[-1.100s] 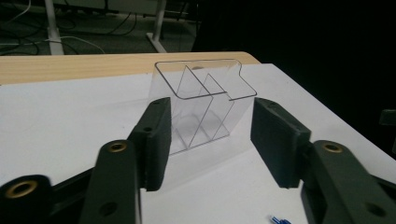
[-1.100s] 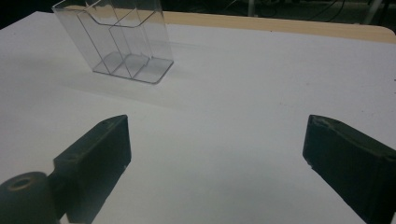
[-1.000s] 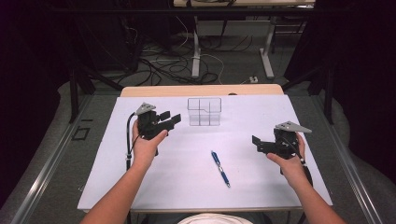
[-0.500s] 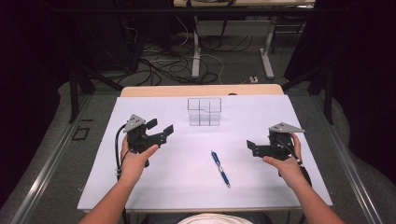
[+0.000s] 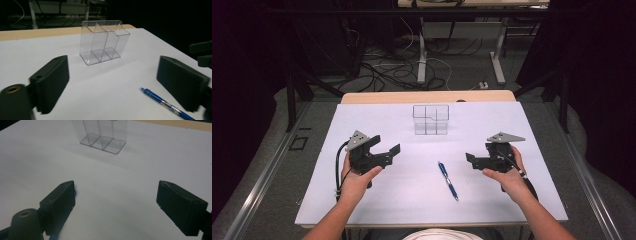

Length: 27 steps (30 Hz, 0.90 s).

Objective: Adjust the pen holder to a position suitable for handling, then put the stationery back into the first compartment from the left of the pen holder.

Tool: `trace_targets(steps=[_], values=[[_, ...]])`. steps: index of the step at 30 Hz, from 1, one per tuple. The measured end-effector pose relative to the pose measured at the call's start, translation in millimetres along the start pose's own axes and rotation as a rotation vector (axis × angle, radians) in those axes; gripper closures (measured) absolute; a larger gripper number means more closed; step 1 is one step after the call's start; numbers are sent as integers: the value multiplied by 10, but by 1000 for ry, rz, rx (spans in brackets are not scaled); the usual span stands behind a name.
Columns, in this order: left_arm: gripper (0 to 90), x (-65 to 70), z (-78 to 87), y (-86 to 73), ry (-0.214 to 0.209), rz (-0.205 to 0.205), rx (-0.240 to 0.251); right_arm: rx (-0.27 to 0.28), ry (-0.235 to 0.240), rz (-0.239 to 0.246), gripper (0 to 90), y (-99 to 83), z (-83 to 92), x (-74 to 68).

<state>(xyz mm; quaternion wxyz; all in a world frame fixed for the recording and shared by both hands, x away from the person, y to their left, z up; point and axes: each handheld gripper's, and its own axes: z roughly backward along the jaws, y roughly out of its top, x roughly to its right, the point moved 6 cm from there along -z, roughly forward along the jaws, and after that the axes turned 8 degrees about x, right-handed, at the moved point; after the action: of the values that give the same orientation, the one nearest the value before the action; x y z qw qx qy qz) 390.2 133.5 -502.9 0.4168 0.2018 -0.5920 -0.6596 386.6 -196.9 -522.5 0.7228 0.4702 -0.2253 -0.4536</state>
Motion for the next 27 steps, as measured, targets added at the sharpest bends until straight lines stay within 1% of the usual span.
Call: trace_targets(steps=[1, 2, 3, 7, 8, 10, 11, 13, 14, 15, 18, 19, 21, 23, 25, 26, 27], values=[[39, -12, -2, -9, 4, -12, -9, -11, 3, 8, 149, -1, -9, -29], [18, -14, -9, -18, 11, -8, -12, -22, 2, 12, 150, -1, -18, -54], [2, -36, -10, -27, 17, -30, -23, -32, 3, 16, 152, 1, -26, -74], [1, -69, -27, -70, 34, -24, -46, -56, 3, 10, 164, 17, -59, -141], [1, -71, -33, -81, 39, -15, -48, -59, 1, 10, 164, 23, -66, -149], [1, -88, -36, -99, 43, -21, -58, -74, 3, 6, 170, 27, -85, -172], [1, -98, -39, -107, 45, -25, -61, -89, 8, -6, 196, 24, -89, -189], [1, -99, -43, -123, 41, -13, -67, -126, 24, -23, 204, 13, -111, -219], [1, -104, -42, -128, 41, -14, -69, -143, 26, -30, 217, 5, -121, -233], [1, -108, -42, -131, 39, -15, -71, -170, 25, -43, 228, -6, -126, -253], [1, -118, -42, -140, 40, -18, -78, -240, 8, -44, 235, -36, -151, -294], [1, -125, -41, -144, 42, -27, -84, -257, 7, -48, 248, -45, -159, -305], [1, -120, -43, -157, 36, -30, -91, -288, 13, -79, 279, -57, -175, -345], [1, -120, -48, -161, 32, -51, -91, -310, 16, -91, 336, -57, -193, -377], [1, -105, -54, -168, 30, -54, -94, -333, 21, -97, 371, -59, -206, -411], [1, -101, -56, -173, 31, -60, -97, -343, 23, -105, 402, -62, -216, -435], [1, -94, -62, -180, 34, -57, -95, -351, 22, -102, 430, -67, -227, -448]])
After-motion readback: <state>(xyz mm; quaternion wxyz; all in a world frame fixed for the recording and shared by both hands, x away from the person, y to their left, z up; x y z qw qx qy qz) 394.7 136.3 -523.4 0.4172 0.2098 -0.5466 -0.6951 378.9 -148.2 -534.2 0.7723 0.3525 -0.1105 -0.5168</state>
